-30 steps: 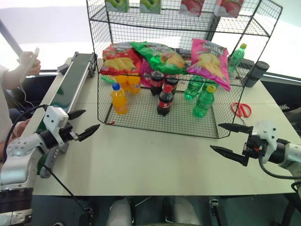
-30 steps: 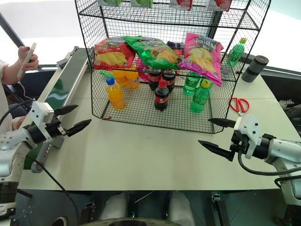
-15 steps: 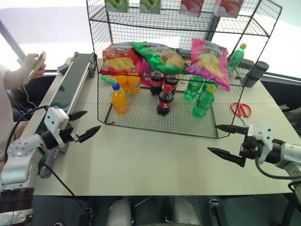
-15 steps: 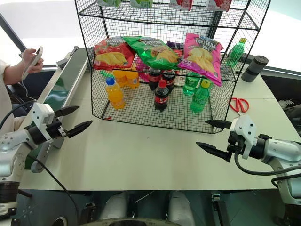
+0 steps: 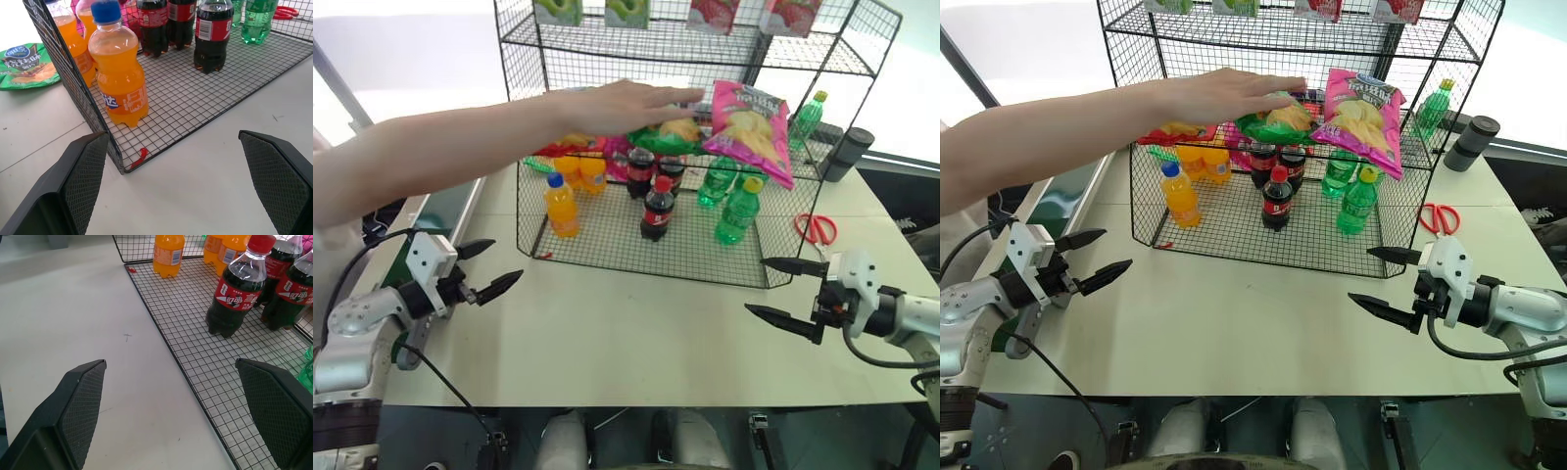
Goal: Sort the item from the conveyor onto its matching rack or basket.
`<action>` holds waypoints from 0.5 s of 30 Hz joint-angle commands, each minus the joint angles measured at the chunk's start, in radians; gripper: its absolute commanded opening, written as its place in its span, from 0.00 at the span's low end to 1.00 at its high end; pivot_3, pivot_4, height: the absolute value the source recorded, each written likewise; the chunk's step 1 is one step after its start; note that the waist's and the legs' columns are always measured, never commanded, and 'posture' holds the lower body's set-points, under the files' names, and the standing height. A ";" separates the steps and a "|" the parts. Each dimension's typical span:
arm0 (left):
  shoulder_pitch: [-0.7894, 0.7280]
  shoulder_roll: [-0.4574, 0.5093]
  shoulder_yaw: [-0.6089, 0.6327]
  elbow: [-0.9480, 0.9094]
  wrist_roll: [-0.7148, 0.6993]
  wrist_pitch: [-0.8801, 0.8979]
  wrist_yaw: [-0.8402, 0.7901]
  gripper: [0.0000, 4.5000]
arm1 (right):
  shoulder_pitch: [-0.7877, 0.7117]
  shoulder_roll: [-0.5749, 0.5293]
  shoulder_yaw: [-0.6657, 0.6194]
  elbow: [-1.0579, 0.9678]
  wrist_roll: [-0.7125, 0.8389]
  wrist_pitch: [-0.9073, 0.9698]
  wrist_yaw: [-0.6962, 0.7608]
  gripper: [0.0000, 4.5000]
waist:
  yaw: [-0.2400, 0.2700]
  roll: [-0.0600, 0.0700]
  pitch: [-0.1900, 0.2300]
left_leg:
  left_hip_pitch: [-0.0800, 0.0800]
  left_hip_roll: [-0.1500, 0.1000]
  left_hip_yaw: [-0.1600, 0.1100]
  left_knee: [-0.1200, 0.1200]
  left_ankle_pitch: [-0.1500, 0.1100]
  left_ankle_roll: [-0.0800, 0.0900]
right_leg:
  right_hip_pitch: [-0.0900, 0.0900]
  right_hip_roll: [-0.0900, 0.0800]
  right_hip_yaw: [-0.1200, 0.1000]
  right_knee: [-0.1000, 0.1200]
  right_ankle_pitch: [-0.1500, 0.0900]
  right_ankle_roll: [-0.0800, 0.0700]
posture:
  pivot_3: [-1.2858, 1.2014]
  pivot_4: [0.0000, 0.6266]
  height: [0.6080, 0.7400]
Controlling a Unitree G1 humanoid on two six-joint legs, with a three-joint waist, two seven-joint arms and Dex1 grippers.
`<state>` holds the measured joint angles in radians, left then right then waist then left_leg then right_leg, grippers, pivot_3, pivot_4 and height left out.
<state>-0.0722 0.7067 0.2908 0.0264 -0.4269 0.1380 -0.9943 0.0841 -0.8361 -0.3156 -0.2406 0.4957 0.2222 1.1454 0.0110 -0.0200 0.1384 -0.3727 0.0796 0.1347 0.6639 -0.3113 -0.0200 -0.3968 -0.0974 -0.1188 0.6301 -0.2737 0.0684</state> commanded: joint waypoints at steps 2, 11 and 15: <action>-0.008 0.005 0.016 -0.019 -0.012 -0.020 -0.003 1.00 | 0.007 -0.008 -0.013 -0.027 0.005 -0.011 -0.002 0.98 | 0.000 0.000 0.000 | 0.000 0.000 0.000 0.000 0.000 0.000 | 0.000 0.000 0.000 0.000 0.000 0.000 | 0.52 0.24 0.90; -0.009 -0.002 0.015 -0.022 -0.011 -0.027 0.002 1.00 | -0.002 -0.007 -0.003 -0.018 -0.006 -0.026 -0.002 0.98 | 0.000 0.000 0.000 | 0.000 0.000 0.000 0.000 0.000 0.000 | 0.000 0.000 0.000 0.000 0.000 0.000 | 0.52 0.24 0.90; -0.006 0.000 0.014 -0.027 -0.018 -0.025 -0.007 1.00 | -0.001 -0.008 -0.006 -0.019 -0.005 -0.024 0.000 0.98 | 0.000 0.000 0.000 | 0.000 0.000 0.000 0.000 0.000 0.000 | 0.000 0.000 0.000 0.000 0.000 0.000 | 0.52 0.24 0.90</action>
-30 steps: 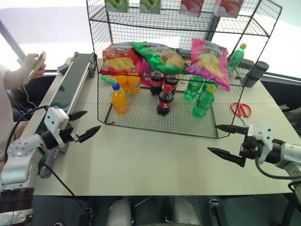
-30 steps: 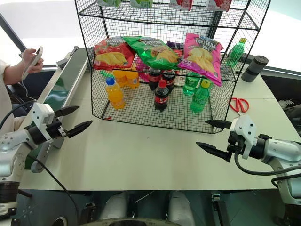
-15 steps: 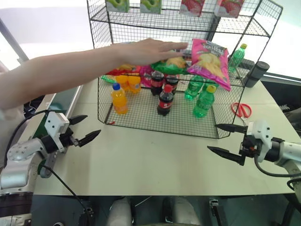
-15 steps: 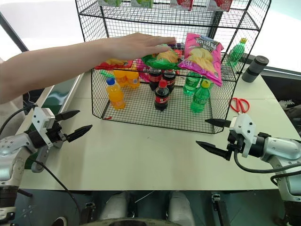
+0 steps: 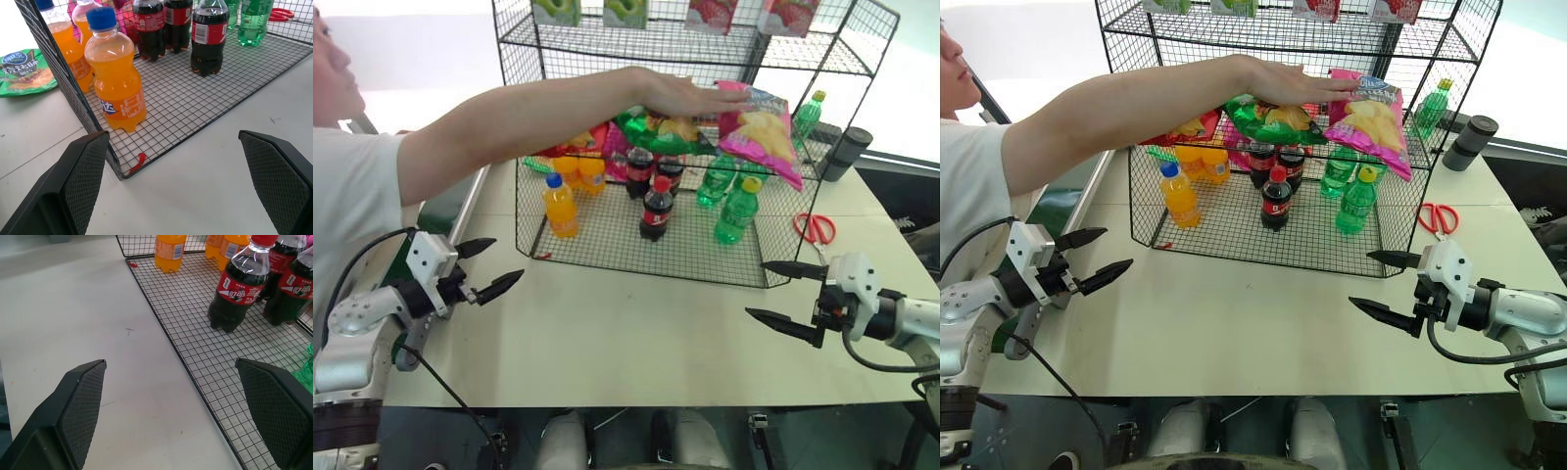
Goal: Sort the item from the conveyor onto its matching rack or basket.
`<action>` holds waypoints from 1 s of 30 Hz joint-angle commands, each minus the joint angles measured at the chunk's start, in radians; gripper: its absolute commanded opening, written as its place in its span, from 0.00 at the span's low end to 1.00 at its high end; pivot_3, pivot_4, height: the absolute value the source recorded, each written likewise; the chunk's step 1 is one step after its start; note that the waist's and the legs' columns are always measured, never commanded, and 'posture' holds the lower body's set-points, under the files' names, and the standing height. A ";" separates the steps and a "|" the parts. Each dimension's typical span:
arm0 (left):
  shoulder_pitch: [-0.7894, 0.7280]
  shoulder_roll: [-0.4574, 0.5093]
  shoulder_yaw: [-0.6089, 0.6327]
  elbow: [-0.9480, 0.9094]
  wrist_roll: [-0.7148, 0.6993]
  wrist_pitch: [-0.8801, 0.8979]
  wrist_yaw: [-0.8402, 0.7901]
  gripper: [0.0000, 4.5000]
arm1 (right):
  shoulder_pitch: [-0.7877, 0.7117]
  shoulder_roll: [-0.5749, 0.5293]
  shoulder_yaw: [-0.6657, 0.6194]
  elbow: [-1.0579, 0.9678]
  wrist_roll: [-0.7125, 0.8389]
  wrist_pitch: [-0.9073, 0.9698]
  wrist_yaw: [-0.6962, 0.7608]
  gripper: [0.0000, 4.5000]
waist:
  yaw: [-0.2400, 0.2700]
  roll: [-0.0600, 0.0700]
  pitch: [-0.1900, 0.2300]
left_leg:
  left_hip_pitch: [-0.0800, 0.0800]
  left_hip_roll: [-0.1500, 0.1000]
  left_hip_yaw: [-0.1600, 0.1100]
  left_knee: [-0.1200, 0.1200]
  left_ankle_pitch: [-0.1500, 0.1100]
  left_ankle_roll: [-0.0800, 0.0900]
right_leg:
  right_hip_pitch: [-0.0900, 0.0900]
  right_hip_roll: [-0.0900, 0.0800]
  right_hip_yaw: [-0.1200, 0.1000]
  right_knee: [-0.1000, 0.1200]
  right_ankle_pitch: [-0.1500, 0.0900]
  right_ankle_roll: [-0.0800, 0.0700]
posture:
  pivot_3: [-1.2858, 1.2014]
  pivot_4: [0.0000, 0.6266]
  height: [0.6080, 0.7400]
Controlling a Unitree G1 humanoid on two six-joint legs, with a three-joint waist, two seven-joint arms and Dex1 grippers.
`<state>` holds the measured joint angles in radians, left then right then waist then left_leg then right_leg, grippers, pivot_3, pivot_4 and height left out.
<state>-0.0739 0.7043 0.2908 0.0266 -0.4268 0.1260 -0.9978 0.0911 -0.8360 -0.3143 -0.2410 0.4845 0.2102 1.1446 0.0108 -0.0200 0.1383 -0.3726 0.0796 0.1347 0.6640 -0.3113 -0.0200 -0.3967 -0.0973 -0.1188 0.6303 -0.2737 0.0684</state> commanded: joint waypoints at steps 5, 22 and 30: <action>0.004 0.001 0.019 -0.037 -0.018 -0.013 0.003 1.00 | -0.002 -0.014 -0.010 -0.021 0.007 -0.009 0.008 0.98 | 0.000 0.000 0.000 | 0.000 0.000 0.000 0.000 0.000 0.000 | 0.000 0.000 0.000 0.000 0.000 0.000 | 0.52 0.24 0.90; 0.030 0.012 0.026 -0.067 -0.057 0.018 -0.023 1.00 | -0.024 -0.017 0.012 -0.009 0.005 -0.007 0.019 0.98 | 0.000 0.000 0.000 | 0.000 0.000 0.000 0.000 0.000 0.000 | 0.000 0.000 0.000 0.000 0.000 0.000 | 0.52 0.24 0.90; 0.042 0.009 0.044 -0.086 -0.073 -0.009 -0.037 1.00 | -0.044 -0.010 0.027 -0.009 0.009 0.000 0.019 0.98 | -0.001 0.000 0.000 | 0.000 0.000 0.000 0.000 0.000 0.000 | 0.000 0.000 0.000 0.000 0.000 0.000 | 0.52 0.24 0.90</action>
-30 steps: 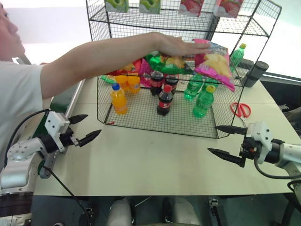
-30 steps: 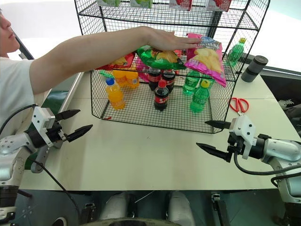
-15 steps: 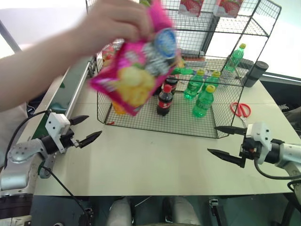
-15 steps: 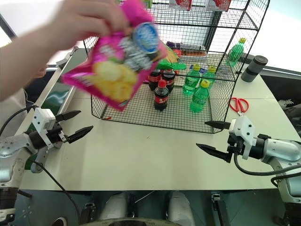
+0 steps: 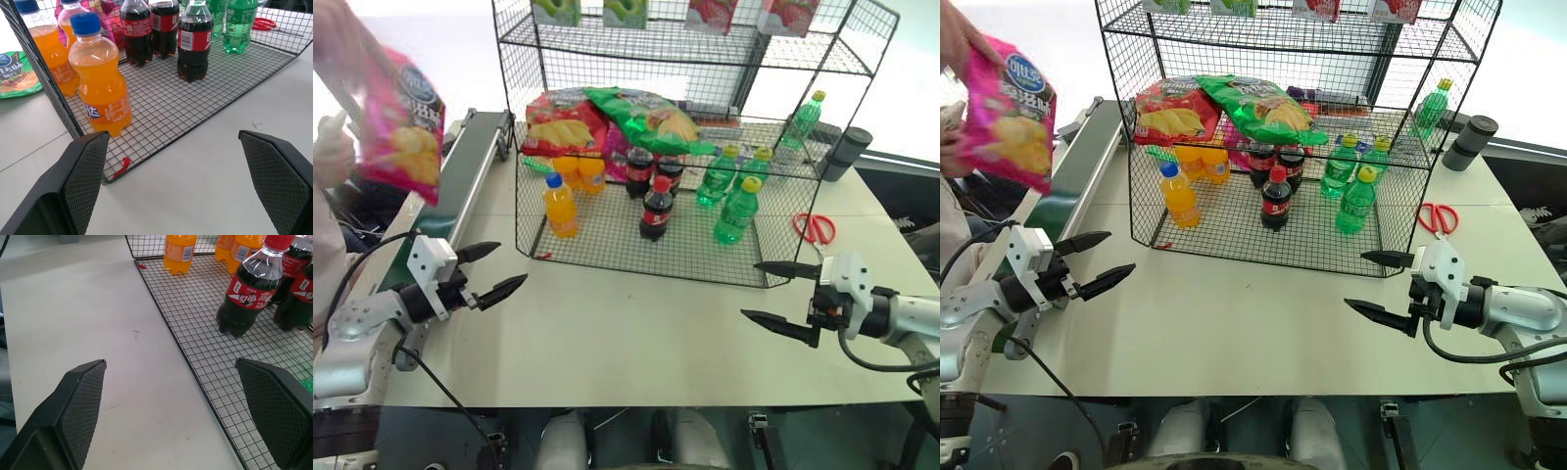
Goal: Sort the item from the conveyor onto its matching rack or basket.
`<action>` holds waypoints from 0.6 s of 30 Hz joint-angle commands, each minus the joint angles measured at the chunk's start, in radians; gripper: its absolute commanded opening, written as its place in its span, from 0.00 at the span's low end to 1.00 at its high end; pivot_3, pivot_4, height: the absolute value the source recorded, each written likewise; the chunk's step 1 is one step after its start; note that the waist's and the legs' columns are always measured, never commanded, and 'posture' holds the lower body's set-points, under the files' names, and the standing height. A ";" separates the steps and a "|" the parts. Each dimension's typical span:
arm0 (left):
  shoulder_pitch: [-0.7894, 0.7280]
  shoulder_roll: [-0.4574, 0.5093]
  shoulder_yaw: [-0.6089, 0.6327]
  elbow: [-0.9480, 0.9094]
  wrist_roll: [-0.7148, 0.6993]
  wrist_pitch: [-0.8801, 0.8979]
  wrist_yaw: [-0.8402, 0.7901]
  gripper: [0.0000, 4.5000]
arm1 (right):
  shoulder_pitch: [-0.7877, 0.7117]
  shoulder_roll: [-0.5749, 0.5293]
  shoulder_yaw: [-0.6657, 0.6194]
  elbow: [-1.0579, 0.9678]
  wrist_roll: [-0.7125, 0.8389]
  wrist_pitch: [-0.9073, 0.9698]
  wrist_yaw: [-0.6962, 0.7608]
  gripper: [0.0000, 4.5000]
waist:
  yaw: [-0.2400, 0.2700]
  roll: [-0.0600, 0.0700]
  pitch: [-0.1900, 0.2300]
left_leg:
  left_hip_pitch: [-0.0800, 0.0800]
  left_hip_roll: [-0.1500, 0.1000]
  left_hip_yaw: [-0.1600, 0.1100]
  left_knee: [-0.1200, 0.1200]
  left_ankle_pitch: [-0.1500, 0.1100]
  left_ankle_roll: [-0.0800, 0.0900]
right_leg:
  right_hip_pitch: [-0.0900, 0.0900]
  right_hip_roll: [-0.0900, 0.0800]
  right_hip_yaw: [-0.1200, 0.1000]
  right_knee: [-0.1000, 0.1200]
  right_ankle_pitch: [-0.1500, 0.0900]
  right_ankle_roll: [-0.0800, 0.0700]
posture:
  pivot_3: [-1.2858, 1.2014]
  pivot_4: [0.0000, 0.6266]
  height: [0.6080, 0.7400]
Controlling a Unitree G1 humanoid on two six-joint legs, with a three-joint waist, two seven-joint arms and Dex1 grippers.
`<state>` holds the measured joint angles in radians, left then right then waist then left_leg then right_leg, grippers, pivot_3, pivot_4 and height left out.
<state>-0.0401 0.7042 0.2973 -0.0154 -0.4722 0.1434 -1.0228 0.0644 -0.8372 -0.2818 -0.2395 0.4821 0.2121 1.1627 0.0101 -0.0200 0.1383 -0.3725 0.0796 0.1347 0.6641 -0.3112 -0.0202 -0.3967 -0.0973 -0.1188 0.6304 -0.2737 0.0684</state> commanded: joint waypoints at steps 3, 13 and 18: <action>0.006 0.010 0.040 -0.044 -0.026 -0.022 -0.001 1.00 | -0.020 -0.007 -0.004 -0.009 0.016 0.001 0.001 0.98 | 0.001 0.000 0.000 | 0.000 0.000 0.000 0.000 0.000 0.000 | 0.000 0.000 0.000 0.000 0.000 0.000 | 0.52 0.24 0.90; 0.008 0.004 0.033 -0.042 -0.009 -0.038 0.026 1.00 | -0.032 -0.004 0.000 -0.014 0.024 0.011 0.004 0.98 | 0.000 0.000 0.000 | 0.000 0.000 0.000 0.000 0.000 0.000 | 0.000 0.000 0.000 0.000 0.000 0.000 | 0.52 0.24 0.90; 0.020 0.010 0.041 -0.050 -0.042 -0.018 0.004 1.00 | -0.040 -0.002 0.005 -0.008 0.021 0.012 0.008 0.98 | 0.001 0.000 0.000 | 0.000 0.000 0.000 0.000 0.000 0.000 | 0.000 0.000 0.000 0.000 0.000 0.000 | 0.52 0.24 0.90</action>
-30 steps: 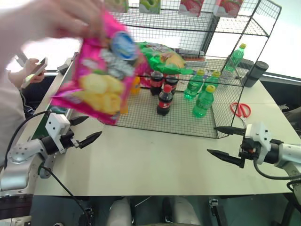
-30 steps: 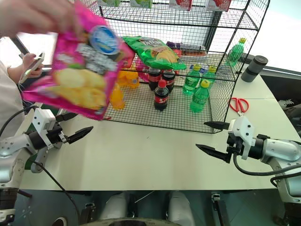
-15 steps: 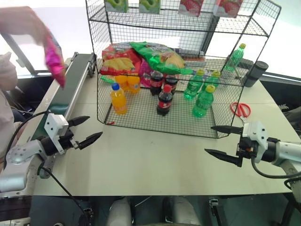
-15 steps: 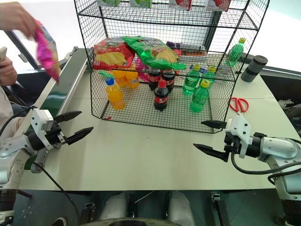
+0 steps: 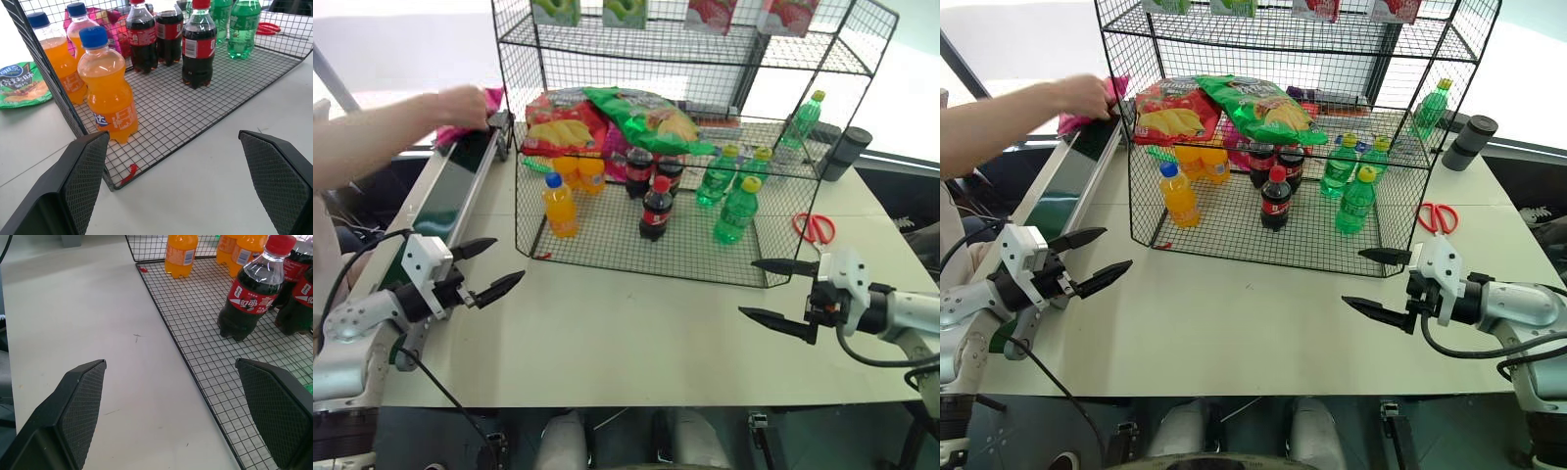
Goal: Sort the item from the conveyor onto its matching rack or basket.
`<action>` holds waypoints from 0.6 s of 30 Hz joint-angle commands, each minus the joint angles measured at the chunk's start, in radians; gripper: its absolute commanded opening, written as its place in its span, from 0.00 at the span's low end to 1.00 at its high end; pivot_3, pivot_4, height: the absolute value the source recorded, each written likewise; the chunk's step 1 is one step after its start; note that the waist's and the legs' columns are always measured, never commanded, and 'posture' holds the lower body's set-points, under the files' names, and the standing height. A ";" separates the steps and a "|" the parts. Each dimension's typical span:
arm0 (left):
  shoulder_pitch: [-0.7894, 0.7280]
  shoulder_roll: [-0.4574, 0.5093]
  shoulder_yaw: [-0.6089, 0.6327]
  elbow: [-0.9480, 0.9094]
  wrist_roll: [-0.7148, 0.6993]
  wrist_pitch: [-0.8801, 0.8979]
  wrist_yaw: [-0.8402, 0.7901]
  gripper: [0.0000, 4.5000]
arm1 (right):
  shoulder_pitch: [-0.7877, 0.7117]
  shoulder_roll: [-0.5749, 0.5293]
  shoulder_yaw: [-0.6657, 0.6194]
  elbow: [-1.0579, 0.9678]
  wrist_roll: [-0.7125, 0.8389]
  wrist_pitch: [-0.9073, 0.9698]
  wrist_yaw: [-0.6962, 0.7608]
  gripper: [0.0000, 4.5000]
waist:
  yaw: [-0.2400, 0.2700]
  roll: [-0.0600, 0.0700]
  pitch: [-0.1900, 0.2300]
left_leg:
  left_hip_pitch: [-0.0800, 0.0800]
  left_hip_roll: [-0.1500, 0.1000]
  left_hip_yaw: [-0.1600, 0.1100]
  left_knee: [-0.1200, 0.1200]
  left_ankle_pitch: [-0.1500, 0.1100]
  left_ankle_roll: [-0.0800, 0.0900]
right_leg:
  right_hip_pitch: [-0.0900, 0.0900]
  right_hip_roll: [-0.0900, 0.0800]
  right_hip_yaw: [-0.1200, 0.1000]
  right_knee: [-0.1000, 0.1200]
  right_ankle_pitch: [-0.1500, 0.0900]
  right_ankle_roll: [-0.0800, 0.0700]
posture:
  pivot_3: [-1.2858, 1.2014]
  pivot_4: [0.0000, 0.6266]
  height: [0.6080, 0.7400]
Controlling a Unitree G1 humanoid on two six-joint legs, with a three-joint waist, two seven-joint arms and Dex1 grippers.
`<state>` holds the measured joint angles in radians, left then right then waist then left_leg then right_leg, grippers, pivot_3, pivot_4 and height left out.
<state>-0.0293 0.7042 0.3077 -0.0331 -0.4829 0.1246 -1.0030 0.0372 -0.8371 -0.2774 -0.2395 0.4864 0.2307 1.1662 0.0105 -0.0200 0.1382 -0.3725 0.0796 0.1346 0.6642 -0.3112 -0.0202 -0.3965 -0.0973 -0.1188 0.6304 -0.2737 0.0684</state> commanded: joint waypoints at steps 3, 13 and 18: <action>0.017 0.010 0.045 -0.037 -0.030 -0.020 -0.015 1.00 | -0.017 0.000 0.005 -0.006 0.016 -0.006 0.005 0.98 | 0.000 0.000 0.000 | 0.000 0.000 0.000 0.000 0.000 0.000 | 0.000 0.000 0.000 0.000 0.000 0.000 | 0.52 0.24 0.90; 0.037 0.011 0.066 -0.038 -0.003 -0.028 0.028 1.00 | -0.038 0.006 0.035 -0.002 0.018 -0.006 0.007 0.98 | 0.000 0.000 0.000 | 0.000 0.000 0.000 0.000 0.000 0.000 | 0.000 0.000 0.000 0.000 0.000 0.000 | 0.52 0.24 0.90; 0.051 0.019 0.080 -0.039 0.001 -0.040 0.032 1.00 | -0.069 0.017 0.057 0.002 0.026 0.006 0.003 0.98 | -0.002 0.000 0.000 | 0.000 0.000 0.000 0.000 0.000 0.000 | 0.000 0.000 0.000 0.000 0.000 0.000 | 0.52 0.24 0.90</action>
<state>0.0218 0.7069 0.3493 -0.0420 -0.4754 0.1031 -0.9692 -0.0170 -0.8237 -0.2117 -0.2307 0.4913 0.2362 1.1678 0.0081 -0.0200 0.1382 -0.3723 0.0799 0.1346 0.6642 -0.3112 -0.0202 -0.3967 -0.0972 -0.1189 0.6306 -0.2737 0.0684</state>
